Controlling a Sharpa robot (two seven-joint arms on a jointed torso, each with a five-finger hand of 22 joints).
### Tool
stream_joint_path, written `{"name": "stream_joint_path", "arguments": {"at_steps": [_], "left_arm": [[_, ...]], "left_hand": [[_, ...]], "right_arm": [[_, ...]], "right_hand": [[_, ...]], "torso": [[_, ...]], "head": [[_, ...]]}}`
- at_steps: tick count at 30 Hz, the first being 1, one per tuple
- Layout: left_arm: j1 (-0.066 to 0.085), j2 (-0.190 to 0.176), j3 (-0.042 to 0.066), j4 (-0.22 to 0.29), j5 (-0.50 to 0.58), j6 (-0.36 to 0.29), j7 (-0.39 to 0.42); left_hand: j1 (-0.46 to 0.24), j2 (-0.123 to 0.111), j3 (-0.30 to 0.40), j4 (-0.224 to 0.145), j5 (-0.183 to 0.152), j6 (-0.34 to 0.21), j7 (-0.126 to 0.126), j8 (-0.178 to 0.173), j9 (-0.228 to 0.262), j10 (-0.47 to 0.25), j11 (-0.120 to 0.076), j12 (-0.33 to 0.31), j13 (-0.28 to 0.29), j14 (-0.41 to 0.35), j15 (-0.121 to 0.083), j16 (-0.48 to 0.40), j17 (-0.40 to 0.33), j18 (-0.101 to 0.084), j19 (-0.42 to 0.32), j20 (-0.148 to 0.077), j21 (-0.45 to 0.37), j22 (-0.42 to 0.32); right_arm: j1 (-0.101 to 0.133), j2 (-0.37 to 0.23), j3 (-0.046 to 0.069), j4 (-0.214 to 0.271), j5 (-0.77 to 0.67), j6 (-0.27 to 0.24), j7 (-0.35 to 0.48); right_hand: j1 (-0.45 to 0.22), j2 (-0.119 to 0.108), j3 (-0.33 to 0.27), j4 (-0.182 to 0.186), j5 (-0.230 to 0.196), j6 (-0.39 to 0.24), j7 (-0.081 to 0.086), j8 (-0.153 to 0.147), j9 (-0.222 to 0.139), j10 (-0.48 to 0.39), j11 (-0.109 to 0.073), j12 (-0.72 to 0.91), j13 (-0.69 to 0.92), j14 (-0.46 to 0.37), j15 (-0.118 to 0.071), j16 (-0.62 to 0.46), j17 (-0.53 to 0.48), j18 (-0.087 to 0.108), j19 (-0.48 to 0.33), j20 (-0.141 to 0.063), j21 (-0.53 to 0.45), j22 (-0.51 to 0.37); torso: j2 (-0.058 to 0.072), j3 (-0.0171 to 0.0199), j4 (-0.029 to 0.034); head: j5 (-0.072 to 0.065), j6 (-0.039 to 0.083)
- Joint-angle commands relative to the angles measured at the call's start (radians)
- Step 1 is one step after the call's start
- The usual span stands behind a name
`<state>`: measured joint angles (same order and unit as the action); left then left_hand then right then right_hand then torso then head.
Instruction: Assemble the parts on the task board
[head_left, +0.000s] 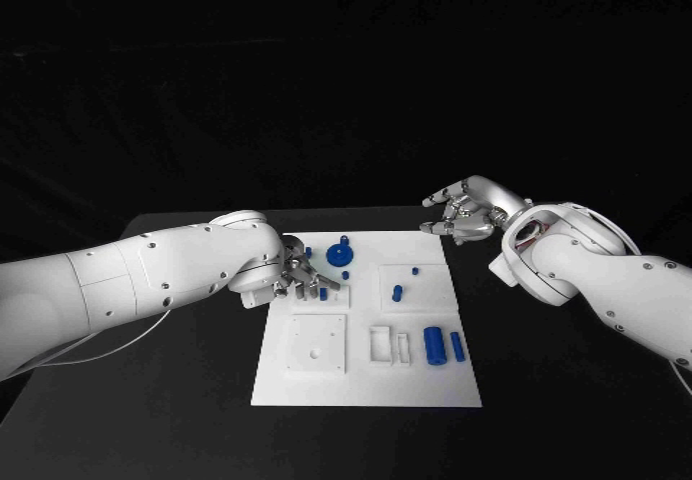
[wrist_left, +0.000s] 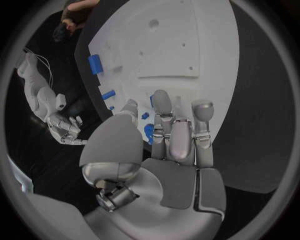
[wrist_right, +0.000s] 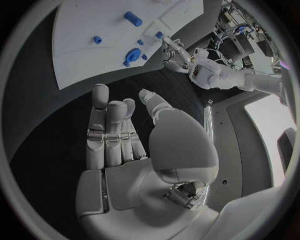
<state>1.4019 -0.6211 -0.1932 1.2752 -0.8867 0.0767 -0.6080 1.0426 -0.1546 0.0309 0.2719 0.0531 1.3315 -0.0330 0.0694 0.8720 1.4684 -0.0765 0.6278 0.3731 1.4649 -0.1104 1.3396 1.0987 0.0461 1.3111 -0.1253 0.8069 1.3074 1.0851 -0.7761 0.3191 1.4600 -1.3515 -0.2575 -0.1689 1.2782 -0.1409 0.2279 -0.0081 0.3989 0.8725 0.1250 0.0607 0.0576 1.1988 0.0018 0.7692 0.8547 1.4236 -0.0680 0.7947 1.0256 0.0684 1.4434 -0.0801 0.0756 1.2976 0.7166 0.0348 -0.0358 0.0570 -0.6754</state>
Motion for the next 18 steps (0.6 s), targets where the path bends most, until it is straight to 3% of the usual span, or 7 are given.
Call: {"name": "stream_joint_path", "arguments": {"at_steps": [1,9,11,12,13,14,18], "left_arm": [[0.001,-0.006,0.014,0.011,0.018,-0.016,0.012],[0.005,-0.022,0.052,0.016,0.049,-0.033,0.012],[0.008,-0.024,0.062,0.010,0.053,-0.036,0.014],[0.011,-0.025,0.066,0.006,0.055,-0.037,0.015],[0.014,-0.026,0.070,0.000,0.059,-0.036,0.016],[0.018,-0.027,0.073,-0.007,0.062,-0.031,0.018],[0.038,-0.021,0.080,-0.050,0.090,0.013,0.032]], "left_hand": [[-0.003,-0.019,-0.007,0.019,-0.005,-0.004,0.005,0.000,-0.041,0.046,0.002,-0.004,-0.005,-0.005,-0.001,-0.006,-0.002,-0.017,0.001,-0.007,-0.006,0.045],[-0.002,0.006,-0.067,0.016,-0.005,-0.007,0.008,0.012,-0.118,0.046,0.003,-0.003,-0.014,-0.006,-0.003,-0.013,-0.009,-0.019,0.003,-0.010,-0.021,0.043],[0.027,0.046,-0.051,-0.009,-0.002,-0.015,0.011,0.011,-0.123,0.044,0.005,-0.010,-0.016,-0.011,-0.003,-0.024,-0.023,-0.018,-0.004,-0.010,-0.041,0.037],[0.033,0.075,-0.061,-0.052,0.015,-0.025,0.014,0.014,-0.127,0.045,0.008,-0.030,-0.018,-0.015,-0.002,-0.040,-0.041,-0.015,-0.012,-0.008,-0.061,0.031],[0.046,0.106,-0.069,-0.093,0.084,-0.037,0.016,0.015,-0.132,0.044,0.008,-0.045,-0.018,-0.019,-0.004,-0.054,-0.056,-0.010,-0.018,-0.009,-0.081,0.025],[0.037,0.150,-0.112,-0.153,0.101,-0.061,0.024,0.007,-0.173,0.045,0.009,-0.065,-0.012,-0.018,0.000,-0.065,-0.066,-0.006,-0.017,-0.003,-0.096,0.020],[0.059,0.205,-0.151,-0.218,0.124,-0.103,0.040,0.011,-0.312,0.043,0.018,-0.094,0.004,-0.034,0.003,-0.089,-0.093,0.001,-0.031,0.000,-0.153,0.010]], "right_arm": [[-0.001,0.001,0.000,-0.005,0.010,-0.008,0.013],[-0.002,0.001,0.000,-0.013,0.019,-0.012,0.014],[-0.002,0.001,0.000,-0.014,0.020,-0.011,0.014],[-0.002,0.001,0.000,-0.014,0.020,-0.011,0.014],[-0.002,0.001,0.000,-0.015,0.021,-0.011,0.014],[-0.002,0.002,0.000,-0.016,0.021,-0.010,0.014],[-0.002,0.002,0.000,-0.017,0.022,-0.010,0.014]], "right_hand": [[-0.008,-0.002,-0.004,0.006,0.000,-0.007,-0.001,-0.004,-0.001,-0.007,0.001,0.002,-0.002,-0.006,0.004,-0.007,-0.003,0.010,-0.006,0.000,-0.003,-0.003],[-0.007,-0.002,-0.007,0.010,0.000,-0.009,-0.001,-0.005,-0.001,-0.007,0.001,0.002,-0.003,-0.006,0.004,-0.007,-0.004,0.010,-0.006,0.000,-0.003,-0.005],[-0.007,-0.002,-0.007,0.010,0.000,-0.009,-0.001,-0.005,-0.001,-0.007,0.001,0.002,-0.003,-0.006,0.004,-0.007,-0.004,0.010,-0.006,0.000,-0.003,-0.005],[-0.007,-0.002,-0.007,0.010,0.000,-0.009,-0.001,-0.005,-0.001,-0.007,0.001,0.002,-0.003,-0.006,0.004,-0.007,-0.004,0.010,-0.006,0.000,-0.003,-0.005],[-0.007,-0.002,-0.007,0.010,0.000,-0.009,-0.001,-0.005,-0.001,-0.007,0.001,0.002,-0.003,-0.006,0.004,-0.007,-0.004,0.010,-0.006,0.000,-0.003,-0.005],[-0.005,-0.001,-0.007,0.011,0.002,-0.007,-0.001,-0.004,-0.001,-0.006,0.000,0.003,-0.003,-0.005,0.004,-0.006,-0.004,0.010,-0.006,-0.001,-0.003,-0.006],[-0.005,-0.001,-0.007,0.011,0.002,-0.007,-0.001,-0.004,-0.001,-0.006,0.000,0.003,-0.003,-0.005,0.004,-0.006,-0.004,0.010,-0.006,-0.001,-0.003,-0.006]], "torso": [[-0.002,0.0003,0.0004],[0.001,0.0011,0.0010],[0.001,0.0009,0.0003],[0.001,0.0009,0.0002],[0.001,0.0009,0.0002],[0.002,0.0011,0.0001],[0.002,0.0017,-0.0003]], "head": [[0.001,0.007],[0.001,0.019],[0.003,0.023],[0.003,0.024],[0.003,0.024],[0.003,0.026],[0.003,0.033]]}}
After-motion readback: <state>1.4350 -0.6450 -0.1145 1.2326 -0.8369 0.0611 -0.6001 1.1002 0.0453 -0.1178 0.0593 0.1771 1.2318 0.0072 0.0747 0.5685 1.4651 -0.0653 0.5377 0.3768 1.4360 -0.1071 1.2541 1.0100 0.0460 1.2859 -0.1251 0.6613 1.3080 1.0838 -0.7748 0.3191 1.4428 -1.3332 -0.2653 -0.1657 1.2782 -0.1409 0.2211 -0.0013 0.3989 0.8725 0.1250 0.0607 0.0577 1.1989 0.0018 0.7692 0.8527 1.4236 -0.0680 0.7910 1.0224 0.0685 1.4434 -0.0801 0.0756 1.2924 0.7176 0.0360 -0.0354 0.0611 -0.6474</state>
